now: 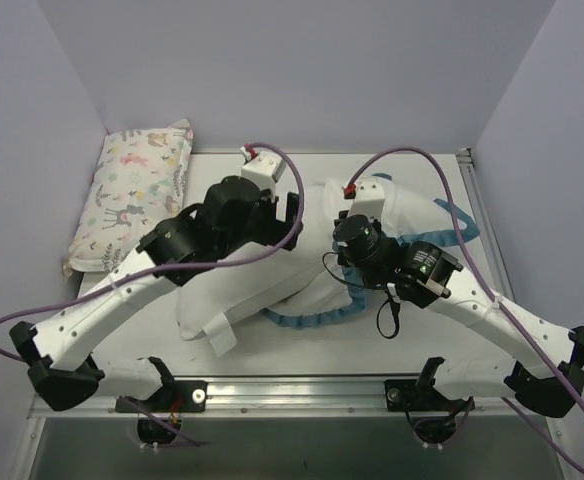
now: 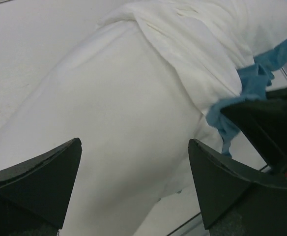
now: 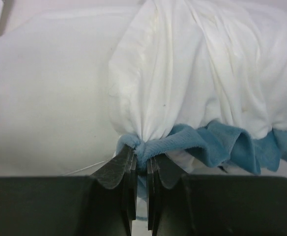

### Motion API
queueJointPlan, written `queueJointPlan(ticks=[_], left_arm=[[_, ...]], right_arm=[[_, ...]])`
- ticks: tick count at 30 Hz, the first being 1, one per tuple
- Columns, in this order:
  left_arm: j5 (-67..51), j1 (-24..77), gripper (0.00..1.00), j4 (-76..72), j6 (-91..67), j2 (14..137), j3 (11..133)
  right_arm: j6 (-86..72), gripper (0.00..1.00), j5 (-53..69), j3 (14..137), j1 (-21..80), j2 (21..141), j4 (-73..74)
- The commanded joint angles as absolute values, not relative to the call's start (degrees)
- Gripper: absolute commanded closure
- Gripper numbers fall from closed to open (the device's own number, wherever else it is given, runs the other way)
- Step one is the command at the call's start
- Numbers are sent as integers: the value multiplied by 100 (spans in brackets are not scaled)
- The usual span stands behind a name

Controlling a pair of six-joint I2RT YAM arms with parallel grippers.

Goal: Remove the pillowcase from the pillow

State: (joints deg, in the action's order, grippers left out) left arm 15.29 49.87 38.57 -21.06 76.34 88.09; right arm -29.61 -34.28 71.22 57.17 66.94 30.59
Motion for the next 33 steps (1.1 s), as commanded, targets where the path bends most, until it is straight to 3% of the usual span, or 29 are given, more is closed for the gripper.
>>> queueJointPlan(ticks=[1, 5, 11, 15, 22, 24, 25, 27, 28, 31, 33], left_arm=[[2732, 5597, 2, 4491, -2073, 7112, 8939], [3041, 5915, 2, 4579, -2241, 6733, 8938], [3594, 5898, 3, 4676, -2276, 6741, 8956], [3552, 5416, 3, 4544, -2285, 6899, 8930], [1699, 3737, 3, 3543, -2636, 7224, 7964], [1155, 3360, 3, 3183, -2750, 7356, 7674], [1030, 3279, 3, 3077, -2821, 7496, 7595], [696, 3147, 3, 2804, -2874, 7663, 7463], [642, 3068, 3, 2760, -2935, 7829, 7436], [475, 2928, 3, 2497, -3128, 8024, 7190], [300, 2769, 3, 2102, -3260, 8059, 6953]], right_arm=[[-2226, 100, -3630, 8625, 5669, 6942, 3128], [-1794, 100, -3507, 10350, 5477, 7837, 3567], [-1977, 100, -1962, 12294, 4343, 9155, 4323], [-2241, 100, -1065, 12165, 3291, 9676, 4342], [-2189, 100, -44, 11602, 2681, 10520, 3947], [-2162, 89, 210, 11698, 2637, 10757, 3902], [-2127, 76, 263, 11837, 2628, 10801, 3902], [-2083, 61, 360, 11953, 2610, 10811, 3894], [-2074, 47, 352, 12023, 2628, 10715, 3876], [-2039, 24, 115, 11814, 2663, 10425, 3867], [-2021, 19, -95, 11279, 2777, 10003, 3701]])
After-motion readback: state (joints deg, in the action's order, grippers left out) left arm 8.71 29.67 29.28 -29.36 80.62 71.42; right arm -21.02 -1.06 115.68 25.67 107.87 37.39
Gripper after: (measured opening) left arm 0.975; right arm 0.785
